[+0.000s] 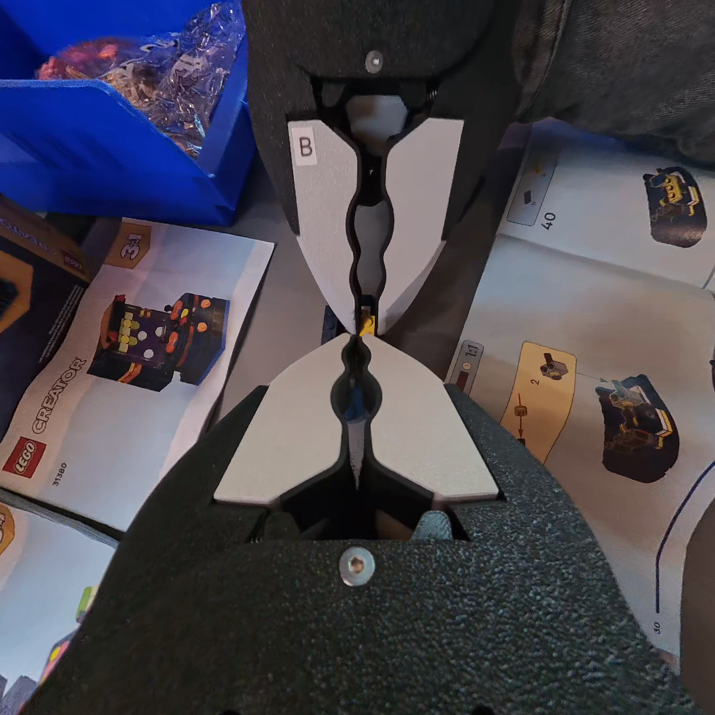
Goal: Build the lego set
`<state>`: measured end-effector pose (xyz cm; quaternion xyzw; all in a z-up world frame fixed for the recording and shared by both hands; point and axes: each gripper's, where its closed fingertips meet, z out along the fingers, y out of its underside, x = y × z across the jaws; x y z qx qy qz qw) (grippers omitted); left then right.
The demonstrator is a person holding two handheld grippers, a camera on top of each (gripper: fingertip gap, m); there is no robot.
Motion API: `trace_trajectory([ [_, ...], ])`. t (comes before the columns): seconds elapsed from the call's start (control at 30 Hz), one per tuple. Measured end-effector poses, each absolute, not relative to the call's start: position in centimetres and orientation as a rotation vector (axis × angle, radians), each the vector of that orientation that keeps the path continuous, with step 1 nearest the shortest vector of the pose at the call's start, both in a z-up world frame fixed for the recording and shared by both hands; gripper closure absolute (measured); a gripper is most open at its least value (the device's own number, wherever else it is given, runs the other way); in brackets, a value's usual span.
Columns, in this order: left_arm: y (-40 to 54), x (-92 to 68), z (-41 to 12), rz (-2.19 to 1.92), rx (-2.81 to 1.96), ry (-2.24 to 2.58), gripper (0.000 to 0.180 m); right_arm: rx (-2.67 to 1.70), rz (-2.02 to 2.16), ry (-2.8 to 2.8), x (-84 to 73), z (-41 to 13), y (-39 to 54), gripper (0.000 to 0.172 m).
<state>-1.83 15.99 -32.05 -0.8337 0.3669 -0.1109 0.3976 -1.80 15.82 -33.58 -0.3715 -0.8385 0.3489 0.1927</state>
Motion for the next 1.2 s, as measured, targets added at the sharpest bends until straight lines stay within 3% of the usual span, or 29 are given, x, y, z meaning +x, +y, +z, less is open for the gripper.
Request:
trace_trajectory([
  [0.6,15.5,-1.3,-33.5,-0.241,-2.141,1.073,0.18,-1.05,0.956,-2.382,-1.8,-34.0,15.6,0.164],
  [1.2,15.5,-1.3,-33.8,-0.402,-2.224,0.895,0.18,-1.013,0.891,-2.395,-1.9,-34.2,15.6,0.164],
])
